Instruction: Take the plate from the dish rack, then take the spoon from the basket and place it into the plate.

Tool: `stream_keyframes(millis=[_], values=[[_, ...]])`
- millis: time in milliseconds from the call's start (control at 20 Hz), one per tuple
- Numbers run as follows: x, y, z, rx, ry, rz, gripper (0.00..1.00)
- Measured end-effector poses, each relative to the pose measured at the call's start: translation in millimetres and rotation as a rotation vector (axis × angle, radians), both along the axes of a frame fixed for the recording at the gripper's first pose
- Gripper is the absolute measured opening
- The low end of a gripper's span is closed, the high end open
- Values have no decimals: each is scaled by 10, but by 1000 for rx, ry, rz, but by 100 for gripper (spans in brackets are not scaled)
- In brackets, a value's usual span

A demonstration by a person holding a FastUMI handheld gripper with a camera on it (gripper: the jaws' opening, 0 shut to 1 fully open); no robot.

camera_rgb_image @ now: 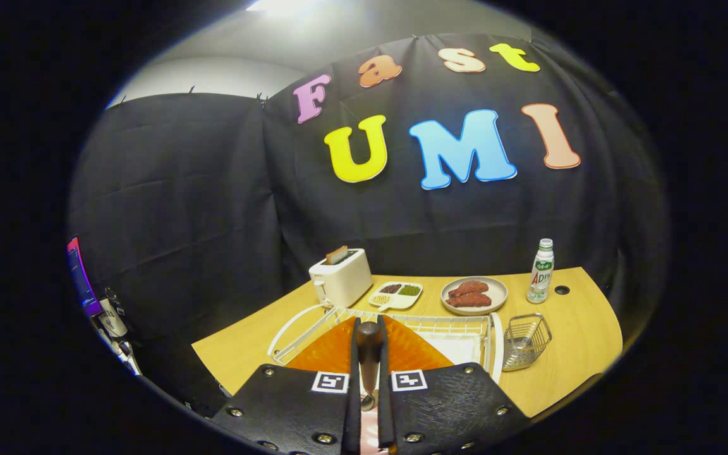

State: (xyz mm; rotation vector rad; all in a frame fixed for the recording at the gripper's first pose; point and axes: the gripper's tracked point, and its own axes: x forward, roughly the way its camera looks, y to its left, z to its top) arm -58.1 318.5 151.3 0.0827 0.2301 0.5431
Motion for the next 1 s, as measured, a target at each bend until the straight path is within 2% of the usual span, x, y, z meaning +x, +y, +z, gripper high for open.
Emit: stream_keyframes(millis=[250,500,1000], values=[[-187,186,-595,-56,62,-6,11],[-255,280,-955,-124,65,-18,11],[-298,350,-935,-152,19,-7,10]])
